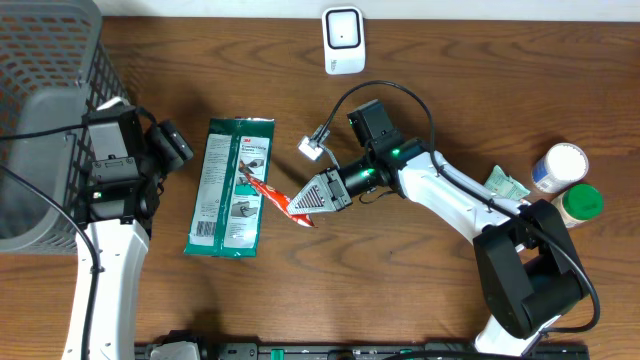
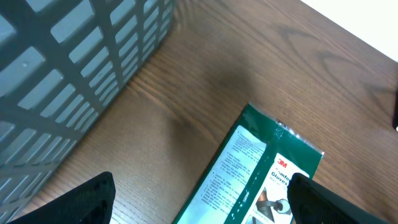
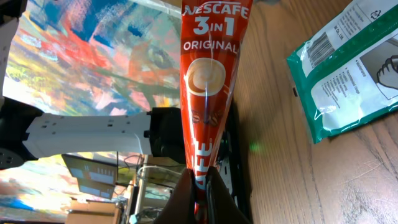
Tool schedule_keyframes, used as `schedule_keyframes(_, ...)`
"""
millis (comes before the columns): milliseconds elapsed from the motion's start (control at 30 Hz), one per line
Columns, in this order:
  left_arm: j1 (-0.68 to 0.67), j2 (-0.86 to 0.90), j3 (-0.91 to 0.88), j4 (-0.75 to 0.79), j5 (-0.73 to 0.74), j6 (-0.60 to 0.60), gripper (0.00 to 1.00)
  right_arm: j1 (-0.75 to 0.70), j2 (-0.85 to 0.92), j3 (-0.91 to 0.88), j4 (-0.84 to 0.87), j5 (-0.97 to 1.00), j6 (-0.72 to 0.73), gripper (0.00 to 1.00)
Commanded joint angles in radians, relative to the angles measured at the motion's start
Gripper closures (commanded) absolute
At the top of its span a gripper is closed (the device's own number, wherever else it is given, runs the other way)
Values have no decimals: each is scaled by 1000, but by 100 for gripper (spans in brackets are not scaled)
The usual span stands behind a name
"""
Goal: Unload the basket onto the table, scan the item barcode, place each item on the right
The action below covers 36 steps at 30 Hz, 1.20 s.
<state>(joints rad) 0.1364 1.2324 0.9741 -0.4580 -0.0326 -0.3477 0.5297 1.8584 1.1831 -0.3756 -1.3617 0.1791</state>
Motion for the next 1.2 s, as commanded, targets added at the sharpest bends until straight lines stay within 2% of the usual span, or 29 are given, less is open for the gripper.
schedule_keyframes(0, 3, -9, 25, -7, -13, -6, 12, -20, 6, -6, 2, -36, 7, 99)
schedule_keyframes(100, 3, -10, 25, 27, 14, -12, 11, -35, 6, -6, 3, -84, 7, 99)
schedule_keyframes(233, 3, -10, 25, 53, 132, -22, 12, -55, 6, -6, 19, -199, 8, 99)
schedule_keyframes(333, 3, -12, 25, 93, 289, -24, 12, -69, 6, -6, 21, -199, 52, 99)
schedule_keyframes(433, 4, -12, 25, 169, 542, 2, 12, -81, 6, -6, 32, -199, 52, 99)
schedule_keyframes(533, 3, -12, 25, 214, 752, 1, 19, -94, 6, -6, 55, -199, 81, 99)
schedule_keyframes(800, 4, -11, 25, 275, 1083, 26, 18, -111, 6, -6, 224, -199, 272, 99)
schedule_keyframes(900, 3, -11, 25, 285, 1129, 25, 18, -111, 6, -6, 324, -200, 363, 99)
schedule_keyframes(1167, 3, -4, 25, 198, 1162, 26, 18, -111, 6, -6, 666, -199, 628, 99)
